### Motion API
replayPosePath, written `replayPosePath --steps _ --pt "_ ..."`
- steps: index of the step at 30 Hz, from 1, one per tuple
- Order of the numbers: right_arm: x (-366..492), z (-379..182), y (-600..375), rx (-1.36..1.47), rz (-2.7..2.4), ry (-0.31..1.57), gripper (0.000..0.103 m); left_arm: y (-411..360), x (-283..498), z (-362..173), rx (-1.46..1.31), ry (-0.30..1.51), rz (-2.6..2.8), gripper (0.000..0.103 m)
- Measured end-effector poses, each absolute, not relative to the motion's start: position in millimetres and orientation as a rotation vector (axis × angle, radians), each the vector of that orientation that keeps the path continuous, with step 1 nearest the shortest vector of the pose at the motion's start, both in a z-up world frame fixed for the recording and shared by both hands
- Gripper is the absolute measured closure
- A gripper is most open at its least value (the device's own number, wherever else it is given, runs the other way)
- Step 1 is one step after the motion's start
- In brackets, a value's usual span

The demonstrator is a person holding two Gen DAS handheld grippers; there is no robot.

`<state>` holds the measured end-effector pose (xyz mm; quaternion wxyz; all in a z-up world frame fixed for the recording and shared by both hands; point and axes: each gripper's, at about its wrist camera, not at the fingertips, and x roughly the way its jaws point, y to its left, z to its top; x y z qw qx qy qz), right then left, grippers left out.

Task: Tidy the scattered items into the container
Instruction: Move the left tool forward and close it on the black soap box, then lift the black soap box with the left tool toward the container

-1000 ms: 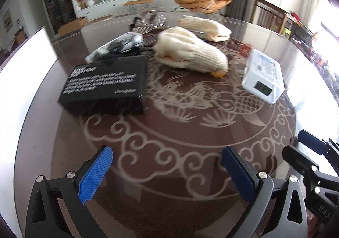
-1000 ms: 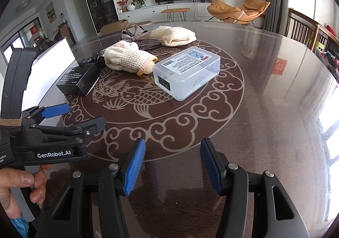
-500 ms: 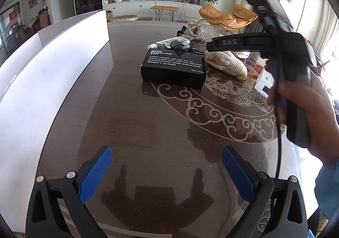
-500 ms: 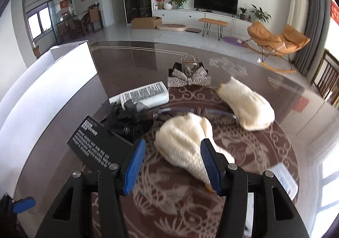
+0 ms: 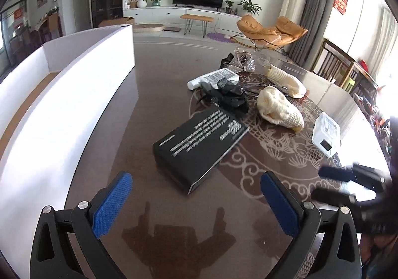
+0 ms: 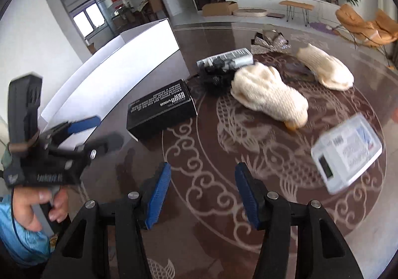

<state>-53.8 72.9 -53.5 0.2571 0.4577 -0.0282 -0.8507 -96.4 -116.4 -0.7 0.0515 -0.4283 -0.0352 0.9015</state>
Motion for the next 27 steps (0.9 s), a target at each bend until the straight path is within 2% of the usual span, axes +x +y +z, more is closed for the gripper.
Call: replayPosePath --steps 6,10,12,16,17,18,19,20,21,22,24,27 --pt "-5.3 -62.9 108.6 1.217 -2.370 -0.255 0.048 -88.7 -146.9 1.6 -1.223 0.293 2.731 0.000" --pt "-0.6 -71.4 130.2 1.269 -2.413 -0.312 0.048 -70.4 -154.6 -6.3 -1.179 0.480 2.525 0.000" --pt "2.6 -73.8 135.4 1.278 -2.420 -0.328 0.048 -63.2 -148.9 -13.0 -1.194 0.539 2.431 0.000" --pt "5.6 -75.2 132.8 1.269 -2.440 -0.320 0.048 -59.3 -124.3 -14.6 -1.159 0.510 2.312 0.000" --pt "5.7 -75.8 130.7 1.268 -2.438 -0.312 0.048 -60.1 -120.8 -13.8 -1.152 0.502 2.320 0.004" --pt "4.4 -76.8 127.5 1.271 -2.433 -0.299 0.048 -62.5 -119.8 -11.8 -1.150 0.490 2.349 0.015" --pt "1.5 -77.8 123.4 1.278 -2.427 -0.282 0.048 -66.1 -121.4 -8.5 -1.156 0.457 2.378 0.030" --pt "-2.8 -78.2 119.1 1.284 -2.421 -0.264 0.048 -72.0 -125.0 -4.6 -1.166 0.398 2.409 0.038" --pt "-7.7 -77.1 115.0 1.284 -2.417 -0.251 0.048 -79.7 -128.7 -0.5 -1.186 0.318 2.432 0.058" --pt "-12.8 -74.7 111.4 1.273 -2.415 -0.245 0.048 -88.2 -131.3 2.4 -1.207 0.242 2.451 0.085" --pt "-25.3 -65.7 103.5 1.234 -2.412 -0.230 0.048 -102.4 -133.6 2.2 -1.257 0.130 2.472 0.097" --pt "-49.6 -49.3 88.6 1.187 -2.412 -0.167 0.048 -107.2 -124.4 1.6 -1.263 0.137 2.476 0.098"
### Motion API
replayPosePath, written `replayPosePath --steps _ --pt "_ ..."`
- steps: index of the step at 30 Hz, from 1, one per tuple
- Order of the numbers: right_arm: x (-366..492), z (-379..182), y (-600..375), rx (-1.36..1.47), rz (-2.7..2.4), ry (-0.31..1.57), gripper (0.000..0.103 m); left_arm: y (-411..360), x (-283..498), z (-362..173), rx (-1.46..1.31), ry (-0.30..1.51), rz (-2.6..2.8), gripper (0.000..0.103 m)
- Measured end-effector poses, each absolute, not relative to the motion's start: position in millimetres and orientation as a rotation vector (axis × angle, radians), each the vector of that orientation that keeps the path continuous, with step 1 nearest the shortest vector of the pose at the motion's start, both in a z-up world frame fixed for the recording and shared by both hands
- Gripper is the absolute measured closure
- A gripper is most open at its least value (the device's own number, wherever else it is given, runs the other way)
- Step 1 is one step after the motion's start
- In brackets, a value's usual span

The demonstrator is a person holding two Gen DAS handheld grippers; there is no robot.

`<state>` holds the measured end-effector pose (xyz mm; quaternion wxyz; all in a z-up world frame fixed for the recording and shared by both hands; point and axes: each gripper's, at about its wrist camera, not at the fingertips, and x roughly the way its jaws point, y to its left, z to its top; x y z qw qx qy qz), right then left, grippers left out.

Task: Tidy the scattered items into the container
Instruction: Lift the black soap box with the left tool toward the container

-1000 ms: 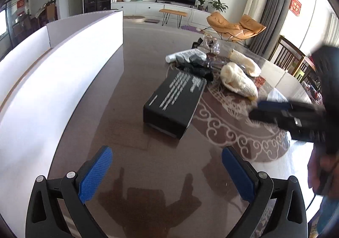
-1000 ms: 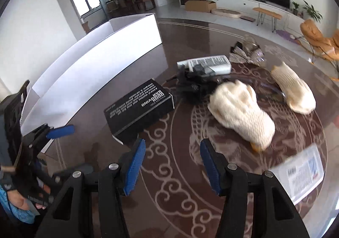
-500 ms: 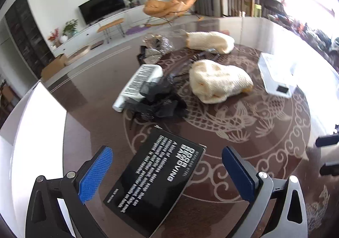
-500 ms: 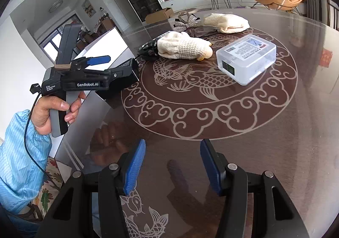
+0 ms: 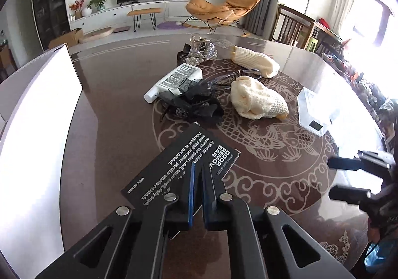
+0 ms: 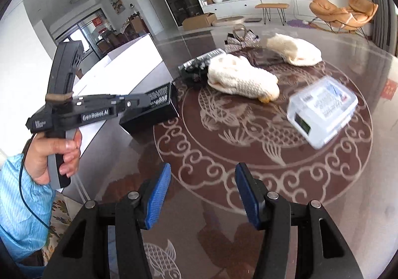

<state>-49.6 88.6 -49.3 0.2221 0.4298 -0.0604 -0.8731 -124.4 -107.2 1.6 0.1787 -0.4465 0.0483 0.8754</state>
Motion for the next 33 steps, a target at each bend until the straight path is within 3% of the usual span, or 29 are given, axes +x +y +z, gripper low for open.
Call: replayPosePath --steps 3,5,6,7,12,19,23,25,27,33 --pt "-67.3 -37.8 79.1 1.184 -2.420 -0.163 0.048 -98.1 -116.4 8.2 -1.193 0.258 2.377 0.094" --pt "-68.0 -34.3 75.9 1.170 -2.414 -0.189 0.048 -85.8 -113.7 7.1 -1.170 0.479 2.337 0.069" --pt "-65.7 -34.2 74.4 1.167 -2.413 -0.195 0.048 -79.4 -112.0 6.2 -1.146 0.603 2.347 0.043" --pt "-62.0 -35.2 73.0 1.165 -2.413 -0.201 0.048 -75.6 -109.7 6.6 -1.095 0.691 2.361 0.033" --pt "-40.5 -48.7 73.8 1.194 -2.381 -0.234 0.048 -73.3 -122.6 2.9 -1.077 0.778 2.321 0.032" --pt "-30.1 -57.9 96.4 1.232 -2.388 -0.287 0.048 -82.9 -142.5 -20.0 -1.171 0.698 2.292 0.032" --pt "-44.8 -51.8 103.5 1.225 -2.398 -0.309 0.048 -100.0 -149.4 -12.7 -1.241 0.426 2.292 0.038" --pt "-59.4 -42.5 97.8 1.196 -2.405 -0.285 0.048 -101.6 -140.3 -13.6 -1.254 0.426 2.365 0.040" --pt "-80.3 -32.7 82.2 1.167 -2.395 -0.239 0.048 -104.4 -122.7 -16.4 -1.264 0.424 2.457 0.040" --pt "-162.1 -44.1 3.4 1.227 -2.295 -0.015 0.048 -133.8 -75.2 -17.3 -1.311 0.123 2.709 0.040"
